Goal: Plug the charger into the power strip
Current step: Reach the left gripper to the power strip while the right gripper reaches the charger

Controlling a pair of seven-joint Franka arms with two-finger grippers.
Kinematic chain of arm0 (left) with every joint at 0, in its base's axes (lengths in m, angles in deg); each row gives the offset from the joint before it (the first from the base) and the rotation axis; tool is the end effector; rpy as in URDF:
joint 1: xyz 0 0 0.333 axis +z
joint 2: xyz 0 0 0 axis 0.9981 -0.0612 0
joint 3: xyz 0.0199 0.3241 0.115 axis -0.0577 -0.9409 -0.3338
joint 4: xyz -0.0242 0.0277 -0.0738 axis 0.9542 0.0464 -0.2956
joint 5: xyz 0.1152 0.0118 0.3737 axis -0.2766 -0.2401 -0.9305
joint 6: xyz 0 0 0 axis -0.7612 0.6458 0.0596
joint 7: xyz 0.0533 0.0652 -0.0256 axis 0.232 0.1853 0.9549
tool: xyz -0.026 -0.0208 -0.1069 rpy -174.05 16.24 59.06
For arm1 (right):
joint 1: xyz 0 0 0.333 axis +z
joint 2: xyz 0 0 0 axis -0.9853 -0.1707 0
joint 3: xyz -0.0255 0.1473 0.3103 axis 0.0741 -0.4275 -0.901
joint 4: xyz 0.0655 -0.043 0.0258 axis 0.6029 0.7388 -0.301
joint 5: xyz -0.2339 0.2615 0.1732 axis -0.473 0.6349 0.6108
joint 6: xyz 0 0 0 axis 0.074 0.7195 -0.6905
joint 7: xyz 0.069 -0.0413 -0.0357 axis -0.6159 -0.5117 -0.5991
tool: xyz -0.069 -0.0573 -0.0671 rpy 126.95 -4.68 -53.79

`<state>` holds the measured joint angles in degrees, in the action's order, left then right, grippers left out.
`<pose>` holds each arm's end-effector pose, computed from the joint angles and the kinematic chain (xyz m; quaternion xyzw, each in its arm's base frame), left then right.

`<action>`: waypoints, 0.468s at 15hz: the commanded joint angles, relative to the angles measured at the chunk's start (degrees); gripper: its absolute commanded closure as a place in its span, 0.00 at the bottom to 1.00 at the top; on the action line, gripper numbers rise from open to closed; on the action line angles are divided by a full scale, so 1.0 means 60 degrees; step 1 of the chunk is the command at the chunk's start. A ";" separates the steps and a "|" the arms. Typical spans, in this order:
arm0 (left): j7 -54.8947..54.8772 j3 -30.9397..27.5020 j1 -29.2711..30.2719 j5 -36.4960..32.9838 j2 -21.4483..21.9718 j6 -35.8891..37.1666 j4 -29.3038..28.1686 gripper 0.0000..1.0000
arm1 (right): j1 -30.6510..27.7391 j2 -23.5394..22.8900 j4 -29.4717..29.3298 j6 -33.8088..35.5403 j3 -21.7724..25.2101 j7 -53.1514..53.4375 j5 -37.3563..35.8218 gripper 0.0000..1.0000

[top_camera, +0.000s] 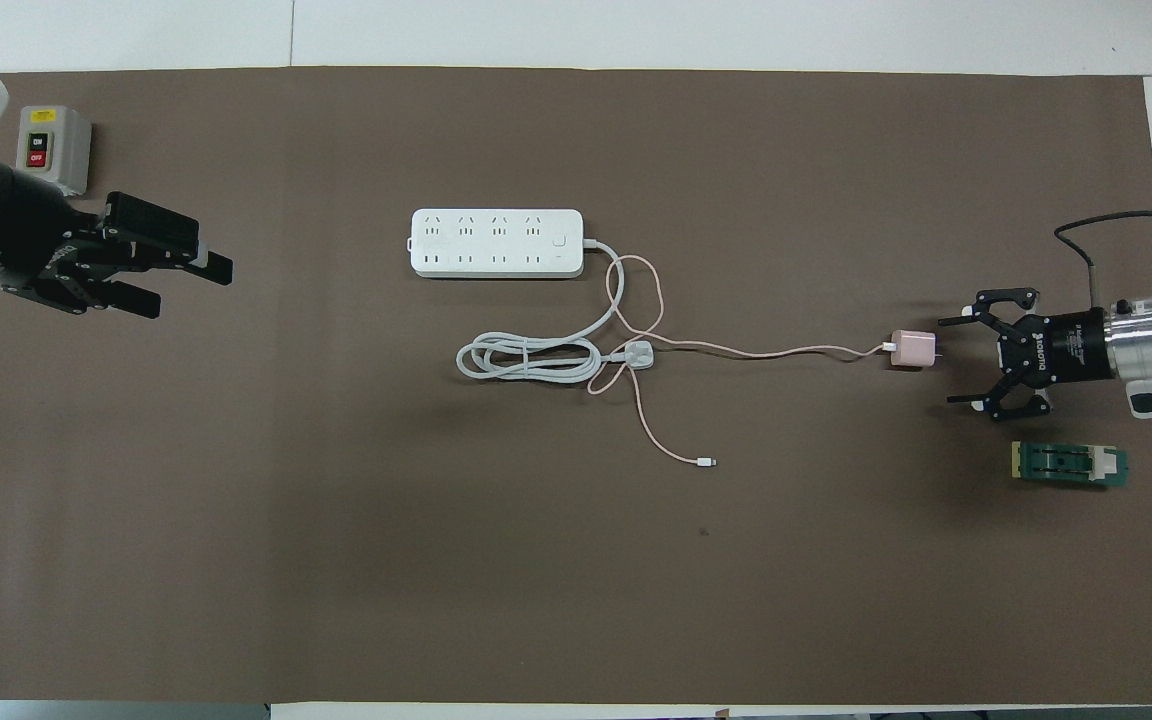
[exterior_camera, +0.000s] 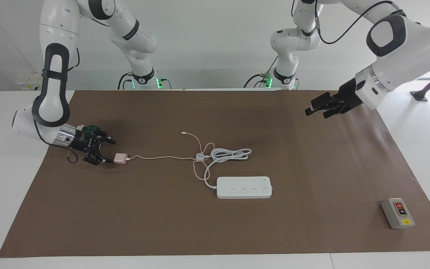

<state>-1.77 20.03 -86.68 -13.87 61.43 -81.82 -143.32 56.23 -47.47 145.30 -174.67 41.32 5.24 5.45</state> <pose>0.5916 -0.0785 0.5941 0.9596 0.0407 -0.1013 0.2594 0.5512 -0.1576 0.2807 -0.6629 0.6367 0.2771 0.2798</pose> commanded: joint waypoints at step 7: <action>-0.1979 0.0029 0.0310 0.5578 -0.0744 -0.0445 -0.0654 0.00 | -0.0039 -0.0256 0.0409 -0.0786 -0.0121 -0.1275 0.0871 0.00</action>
<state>-11.23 19.99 -85.95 12.42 58.12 -83.90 -145.74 56.29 -48.06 146.86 -177.18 41.14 0.73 8.75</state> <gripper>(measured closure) 0.000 0.000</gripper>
